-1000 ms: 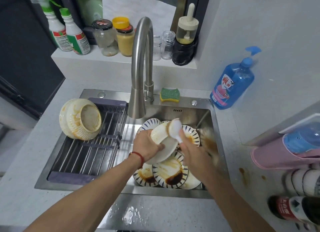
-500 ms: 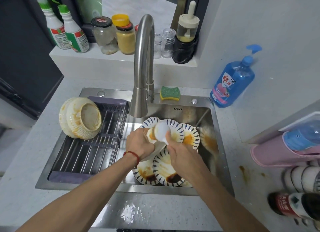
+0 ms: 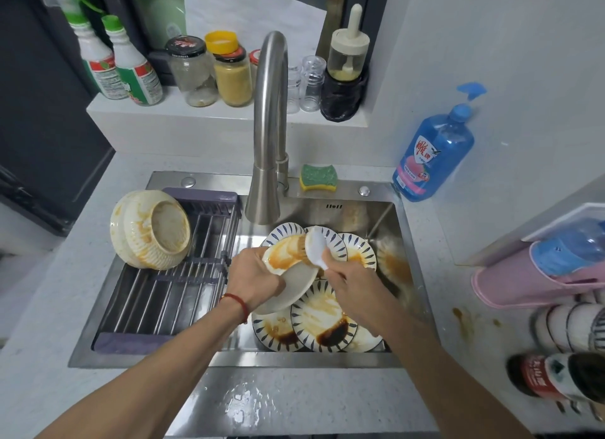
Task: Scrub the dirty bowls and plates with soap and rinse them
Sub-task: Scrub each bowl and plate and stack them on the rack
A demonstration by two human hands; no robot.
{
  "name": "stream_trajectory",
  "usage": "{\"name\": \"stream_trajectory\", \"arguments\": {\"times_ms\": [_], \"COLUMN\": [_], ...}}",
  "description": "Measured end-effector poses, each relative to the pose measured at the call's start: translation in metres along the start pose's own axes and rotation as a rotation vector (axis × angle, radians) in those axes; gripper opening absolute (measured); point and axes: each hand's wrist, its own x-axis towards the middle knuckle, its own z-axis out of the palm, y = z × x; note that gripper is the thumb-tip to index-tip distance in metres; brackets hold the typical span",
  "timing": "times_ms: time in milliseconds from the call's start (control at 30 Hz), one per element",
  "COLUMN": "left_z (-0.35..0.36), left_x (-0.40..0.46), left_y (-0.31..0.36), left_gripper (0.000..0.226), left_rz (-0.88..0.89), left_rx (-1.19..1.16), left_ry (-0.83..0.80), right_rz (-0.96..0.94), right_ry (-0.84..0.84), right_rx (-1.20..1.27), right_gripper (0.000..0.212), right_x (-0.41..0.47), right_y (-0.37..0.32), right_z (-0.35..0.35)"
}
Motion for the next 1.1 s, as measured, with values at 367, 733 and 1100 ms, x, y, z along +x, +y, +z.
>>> {"name": "stream_trajectory", "arguments": {"times_ms": [367,733,1100], "left_z": [-0.012,-0.018,-0.011], "left_x": [0.006,0.007,0.013], "left_y": [-0.014,-0.025,-0.035], "left_gripper": [0.029,0.054,0.068], "left_rz": [-0.023,-0.164,-0.248], "left_rx": [-0.31,-0.725,-0.9], "left_ry": [-0.092,-0.125,-0.067], "right_rz": [0.117,0.11,0.107], "right_ry": [0.008,0.029,-0.037], "right_rx": [0.053,0.109,0.051], "right_gripper": [0.04,0.038,0.042], "right_x": [0.004,0.005,0.009], "right_y": [0.009,0.016,0.018], "right_z": [-0.004,-0.006,-0.002]}}
